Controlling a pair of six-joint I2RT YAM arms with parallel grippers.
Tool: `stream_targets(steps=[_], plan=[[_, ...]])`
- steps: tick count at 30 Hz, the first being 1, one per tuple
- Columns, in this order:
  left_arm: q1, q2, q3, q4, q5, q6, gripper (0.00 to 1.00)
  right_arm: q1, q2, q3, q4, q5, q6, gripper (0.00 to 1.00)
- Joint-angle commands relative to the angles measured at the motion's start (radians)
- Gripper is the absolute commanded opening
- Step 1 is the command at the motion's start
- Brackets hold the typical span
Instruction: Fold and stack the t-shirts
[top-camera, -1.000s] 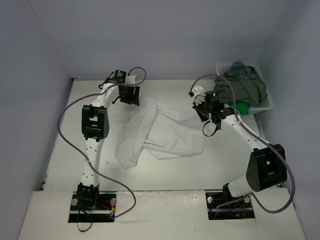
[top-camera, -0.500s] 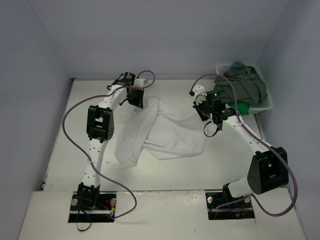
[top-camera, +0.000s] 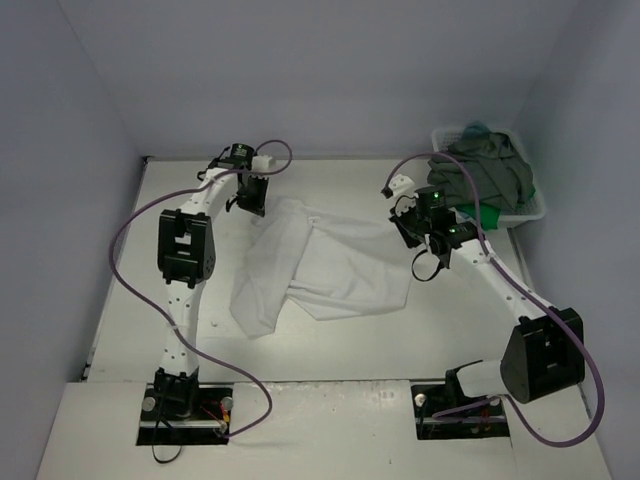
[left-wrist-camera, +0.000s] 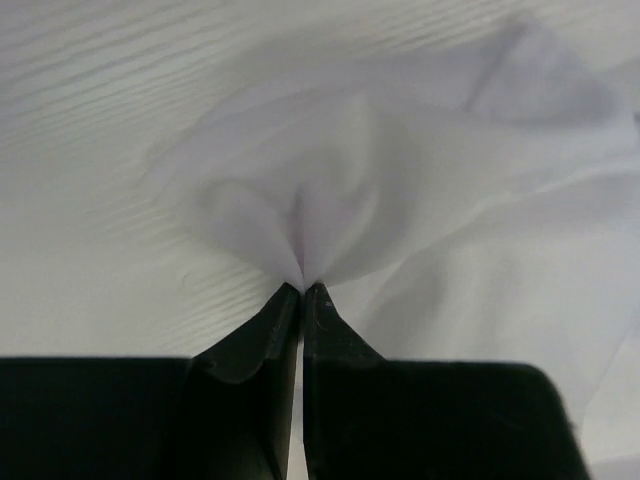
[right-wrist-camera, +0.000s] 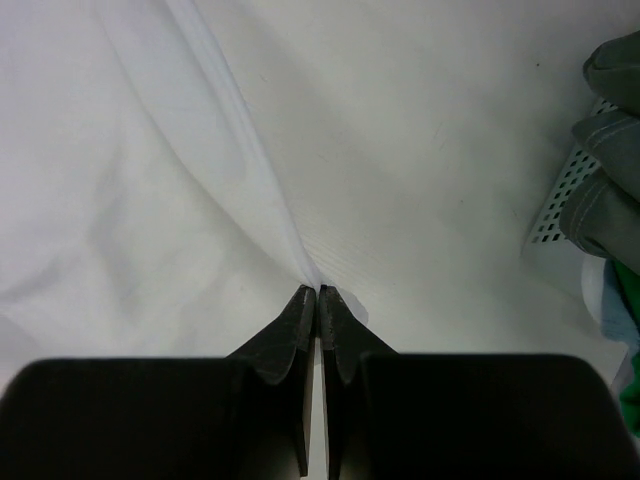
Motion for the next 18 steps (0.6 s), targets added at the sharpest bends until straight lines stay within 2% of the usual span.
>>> stream_targets(steps=[1,6,10,18], plan=[[0.054,-0.213,0.017,-0.005,-0.044,0.012,0.0,0.002,-0.086,0.027,0.005,0.021,0.0,0.0],[0.083,-0.353,-0.012,-0.02,-0.007,0.049,0.0,0.001,-0.139,0.045,-0.023,0.009,0.001,0.0],[0.106,-0.53,-0.076,-0.03,0.051,0.061,0.0,0.001,-0.233,0.064,-0.064,-0.02,0.0,0.0],[0.108,-0.879,-0.125,-0.097,0.264,0.116,0.0,0.002,-0.417,0.13,-0.133,-0.111,0.006,0.0]])
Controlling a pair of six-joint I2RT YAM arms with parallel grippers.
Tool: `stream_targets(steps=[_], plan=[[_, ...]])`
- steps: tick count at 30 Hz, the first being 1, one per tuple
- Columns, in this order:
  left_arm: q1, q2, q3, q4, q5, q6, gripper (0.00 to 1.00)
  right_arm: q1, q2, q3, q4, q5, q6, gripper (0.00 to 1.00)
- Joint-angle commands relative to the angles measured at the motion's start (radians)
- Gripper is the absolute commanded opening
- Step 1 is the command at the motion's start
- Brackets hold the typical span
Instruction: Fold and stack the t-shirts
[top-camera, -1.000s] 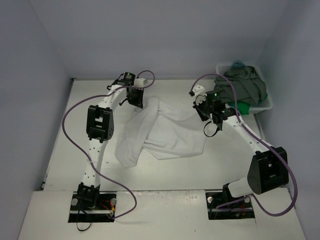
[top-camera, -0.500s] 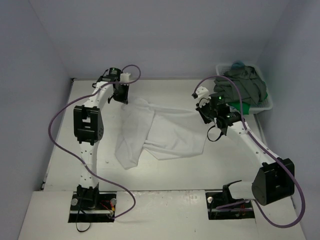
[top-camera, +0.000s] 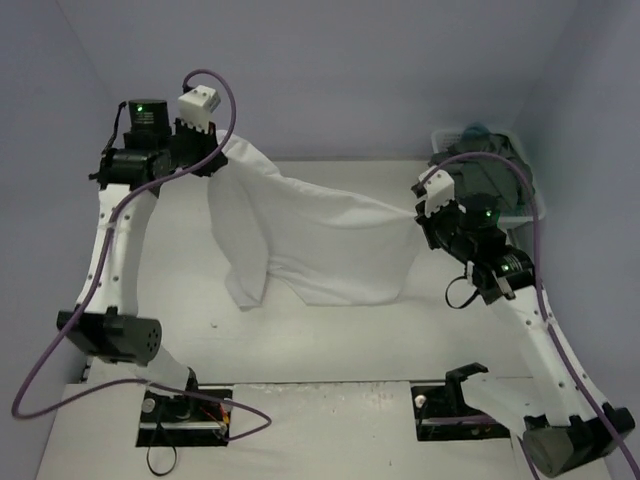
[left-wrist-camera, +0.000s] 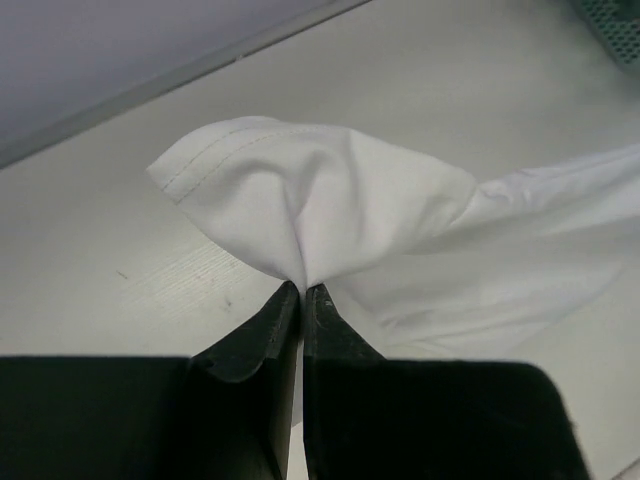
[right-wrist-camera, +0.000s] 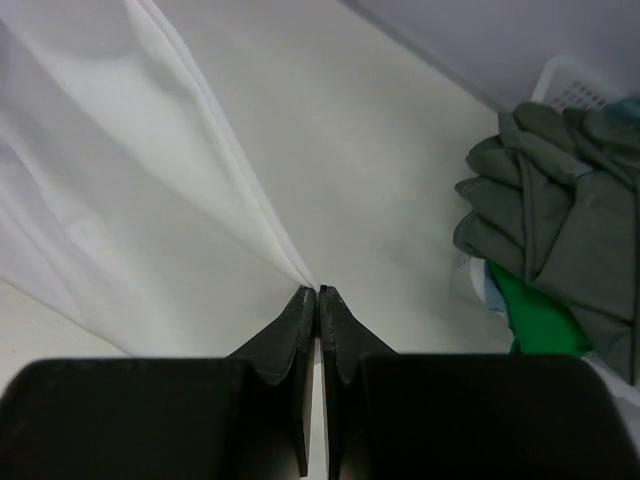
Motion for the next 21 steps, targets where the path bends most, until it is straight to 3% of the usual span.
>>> stream_targets(steps=[1,9,21], plan=[[0.001,-0.165,0.014,-0.032,0.138,0.052,0.0,0.002,-0.091,0.073,0.001,-0.063,0.004,0.0],[0.001,-0.434,0.077,-0.104,0.23,0.095,0.0,-0.061,-0.221,0.168,-0.042,-0.195,0.012,0.0],[0.001,-0.772,0.037,-0.079,0.091,0.172,0.0,-0.078,-0.214,0.384,-0.043,-0.225,0.03,0.0]])
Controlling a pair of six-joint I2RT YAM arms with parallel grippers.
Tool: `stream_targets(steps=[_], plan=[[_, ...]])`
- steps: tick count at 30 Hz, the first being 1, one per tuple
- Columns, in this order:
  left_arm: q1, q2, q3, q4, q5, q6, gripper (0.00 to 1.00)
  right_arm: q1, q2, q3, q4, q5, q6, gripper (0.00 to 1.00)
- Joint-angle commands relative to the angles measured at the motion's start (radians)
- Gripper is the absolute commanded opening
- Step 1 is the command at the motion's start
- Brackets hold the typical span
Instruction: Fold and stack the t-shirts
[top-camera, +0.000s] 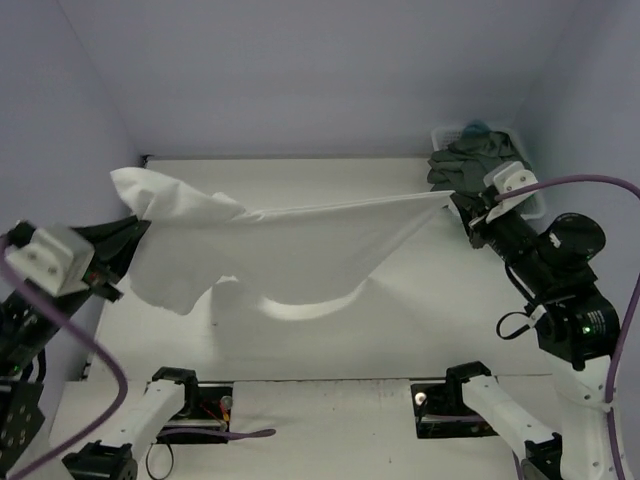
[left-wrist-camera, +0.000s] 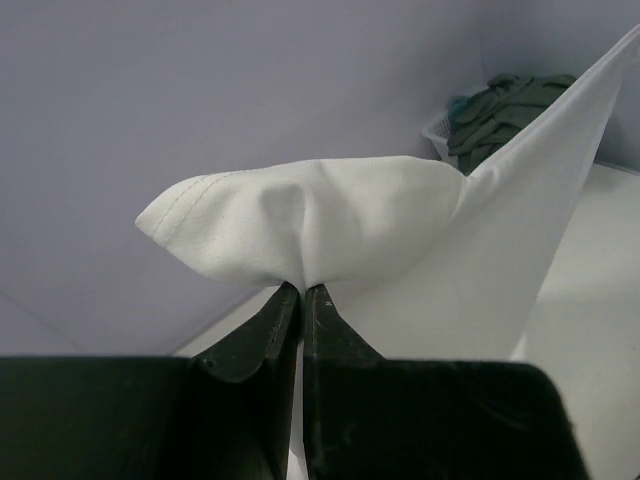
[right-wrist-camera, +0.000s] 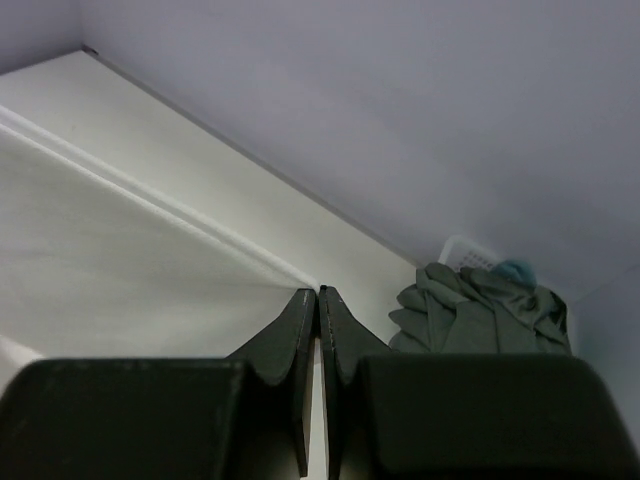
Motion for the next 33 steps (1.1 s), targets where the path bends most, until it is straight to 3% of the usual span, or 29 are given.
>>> stream_targets(steps=[1,9,17,26,33], plan=[[0.001,-0.05,-0.02,0.076,-0.039,0.03,0.0,-0.015,0.016,0.107,0.067,-0.04,0.017,0.0],[0.001,-0.156,-0.104,0.101,0.023,0.005,0.0,-0.045,0.004,0.203,0.03,-0.148,0.035,0.0],[0.001,-0.153,-0.19,0.113,0.033,-0.027,0.0,-0.071,-0.116,0.051,-0.002,-0.231,0.058,0.0],[0.001,-0.091,-0.376,0.254,0.048,-0.073,0.0,-0.094,-0.159,-0.064,-0.034,-0.164,-0.037,0.0],[0.001,-0.009,-0.512,0.392,0.022,-0.048,0.0,-0.094,-0.039,-0.204,0.05,-0.101,-0.109,0.0]])
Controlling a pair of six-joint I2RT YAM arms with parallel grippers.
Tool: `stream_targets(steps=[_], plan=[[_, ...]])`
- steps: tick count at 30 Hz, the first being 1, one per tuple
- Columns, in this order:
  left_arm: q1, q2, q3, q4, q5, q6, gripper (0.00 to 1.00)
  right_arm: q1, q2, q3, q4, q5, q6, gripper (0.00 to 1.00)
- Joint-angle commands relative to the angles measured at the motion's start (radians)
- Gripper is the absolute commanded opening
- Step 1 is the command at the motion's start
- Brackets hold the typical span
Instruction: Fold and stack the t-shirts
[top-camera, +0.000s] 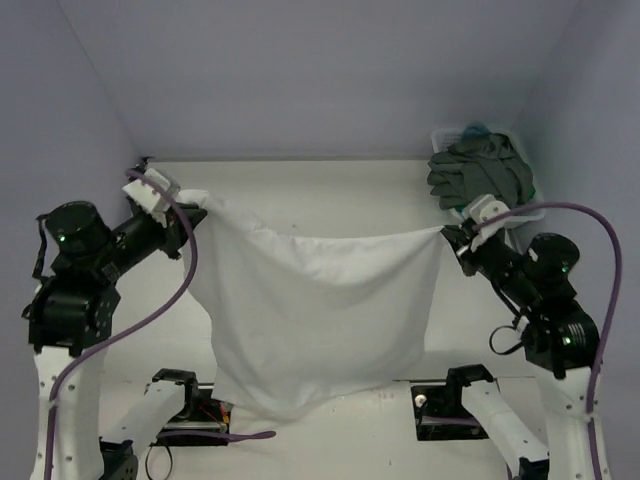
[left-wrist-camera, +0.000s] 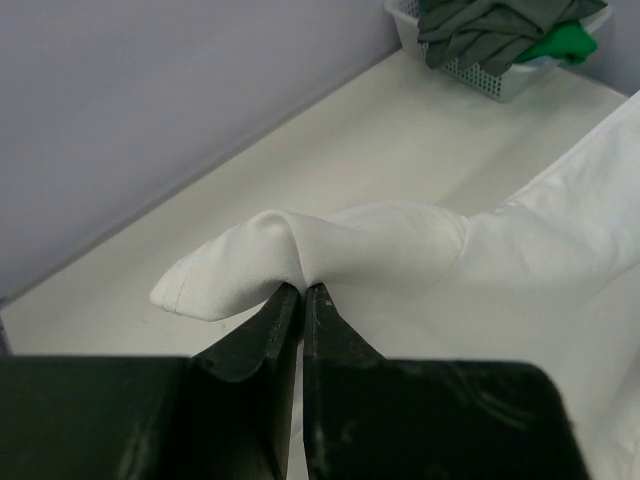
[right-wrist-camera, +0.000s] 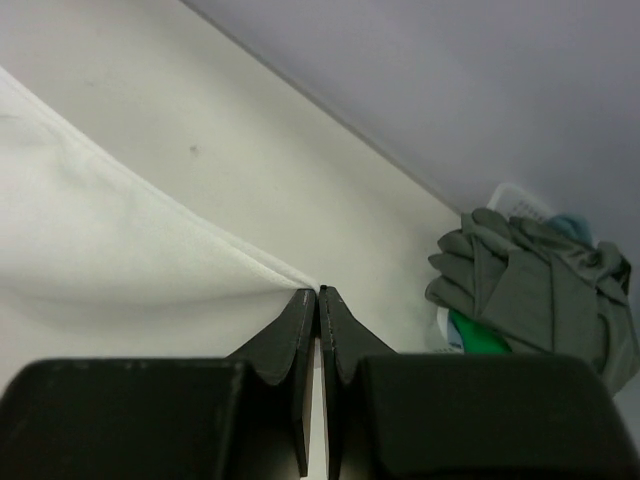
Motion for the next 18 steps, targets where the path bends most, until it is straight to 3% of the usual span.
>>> stream_targets(steps=[1,9,18], plan=[[0.001,0.076,-0.014,0.16,-0.013,0.019,0.0,-0.007,0.137,-0.056,0.155,0.06,-0.052,0.0],[0.001,0.262,-0.142,0.325,-0.05,0.091,0.0,-0.005,0.444,-0.092,0.37,0.139,-0.058,0.0],[-0.001,0.573,-0.158,0.514,-0.088,0.094,0.0,0.016,0.78,-0.053,0.519,0.296,-0.06,0.0]])
